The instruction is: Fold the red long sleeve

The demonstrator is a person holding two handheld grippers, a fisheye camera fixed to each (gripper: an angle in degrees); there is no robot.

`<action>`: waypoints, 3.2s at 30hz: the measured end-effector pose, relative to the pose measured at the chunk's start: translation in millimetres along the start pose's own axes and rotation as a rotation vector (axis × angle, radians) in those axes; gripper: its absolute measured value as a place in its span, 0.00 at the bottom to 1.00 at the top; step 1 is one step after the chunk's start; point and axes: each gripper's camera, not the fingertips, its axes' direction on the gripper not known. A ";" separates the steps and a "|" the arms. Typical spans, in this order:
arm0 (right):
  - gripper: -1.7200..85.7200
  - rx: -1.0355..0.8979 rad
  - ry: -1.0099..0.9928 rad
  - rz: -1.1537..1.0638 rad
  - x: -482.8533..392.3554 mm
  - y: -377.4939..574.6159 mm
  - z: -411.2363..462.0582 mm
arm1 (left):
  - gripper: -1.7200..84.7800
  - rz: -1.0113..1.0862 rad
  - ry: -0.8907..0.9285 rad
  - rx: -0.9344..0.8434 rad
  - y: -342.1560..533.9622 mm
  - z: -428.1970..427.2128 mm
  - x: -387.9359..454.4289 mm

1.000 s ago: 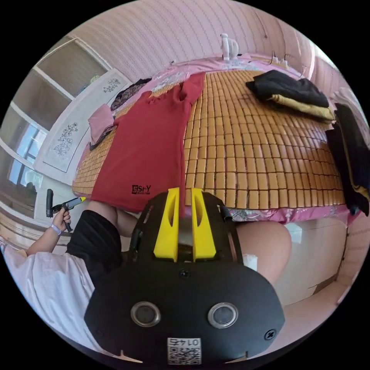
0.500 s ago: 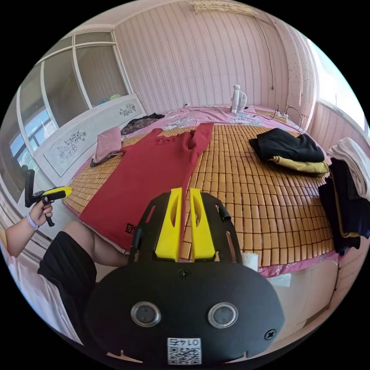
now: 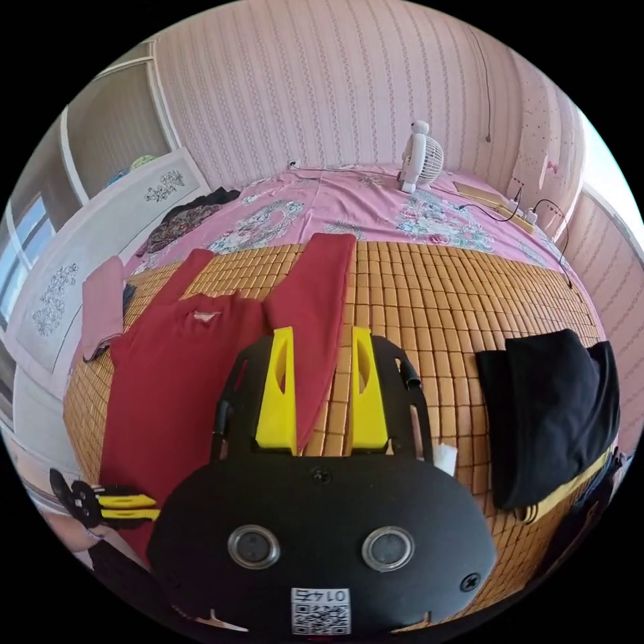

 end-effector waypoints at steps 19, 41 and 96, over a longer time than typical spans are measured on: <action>0.06 -0.367 0.139 0.120 -4.7 216.7 -165.7 | 0.08 -0.135 0.290 -0.087 -91.9 25.8 -60.5; 0.04 -0.080 0.331 0.602 114.1 242.9 -207.7 | 0.11 0.007 0.117 -0.090 -330.3 129.7 -67.6; 0.13 -0.289 -0.269 -0.455 -443.5 -244.3 108.2 | 0.07 -0.490 -0.083 -0.126 14.7 -127.6 -80.6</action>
